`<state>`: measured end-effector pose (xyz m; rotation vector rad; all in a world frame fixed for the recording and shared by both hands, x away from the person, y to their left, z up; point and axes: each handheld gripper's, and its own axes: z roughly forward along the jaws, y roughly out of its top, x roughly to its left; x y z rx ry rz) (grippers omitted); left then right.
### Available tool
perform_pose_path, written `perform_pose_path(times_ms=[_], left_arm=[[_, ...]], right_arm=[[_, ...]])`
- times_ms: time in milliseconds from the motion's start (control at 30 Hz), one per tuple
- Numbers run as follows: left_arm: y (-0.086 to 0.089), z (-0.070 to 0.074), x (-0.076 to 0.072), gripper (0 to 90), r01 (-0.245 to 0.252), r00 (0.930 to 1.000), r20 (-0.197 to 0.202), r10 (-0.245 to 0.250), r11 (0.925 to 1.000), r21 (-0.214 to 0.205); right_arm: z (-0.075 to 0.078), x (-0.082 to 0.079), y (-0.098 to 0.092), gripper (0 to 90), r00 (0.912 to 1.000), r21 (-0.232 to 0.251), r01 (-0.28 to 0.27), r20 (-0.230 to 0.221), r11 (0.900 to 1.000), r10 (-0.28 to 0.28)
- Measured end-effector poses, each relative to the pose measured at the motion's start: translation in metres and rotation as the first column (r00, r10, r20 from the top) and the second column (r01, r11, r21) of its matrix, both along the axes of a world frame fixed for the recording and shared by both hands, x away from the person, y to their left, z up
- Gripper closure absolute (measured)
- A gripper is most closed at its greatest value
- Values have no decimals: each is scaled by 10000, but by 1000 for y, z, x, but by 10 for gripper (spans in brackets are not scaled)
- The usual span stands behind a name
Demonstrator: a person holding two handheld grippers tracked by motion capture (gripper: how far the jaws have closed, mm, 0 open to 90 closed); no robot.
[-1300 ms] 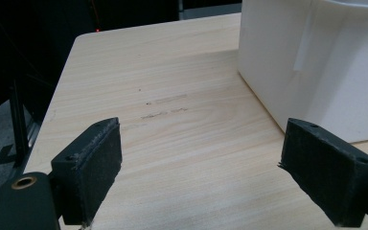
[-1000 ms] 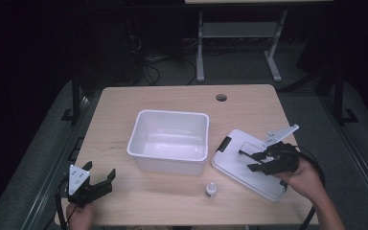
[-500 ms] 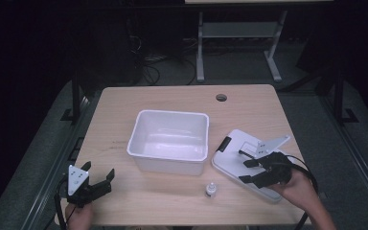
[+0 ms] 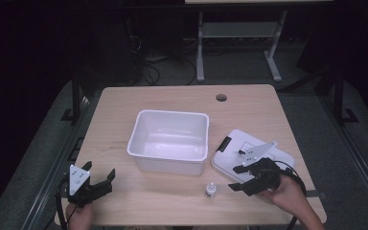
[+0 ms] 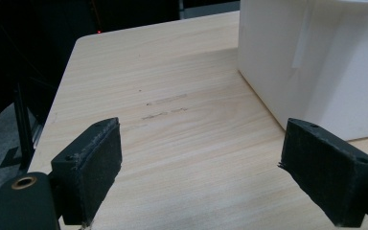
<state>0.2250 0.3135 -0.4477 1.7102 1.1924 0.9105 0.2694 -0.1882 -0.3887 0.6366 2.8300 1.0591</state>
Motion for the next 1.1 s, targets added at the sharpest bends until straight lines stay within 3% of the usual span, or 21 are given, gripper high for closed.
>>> perform_pose_path(times_ms=[467,1100], left_arm=[[0,0,0,130,8,10000,14,-8,10000,0],[0,0,0,130,17,10000,14,-17,10000,-1]], right_arm=[[-8,-5,24,384,9981,-27,-621,-60,9981,621],[-19,-5,47,387,9944,-16,-1011,-297,9949,1010]])
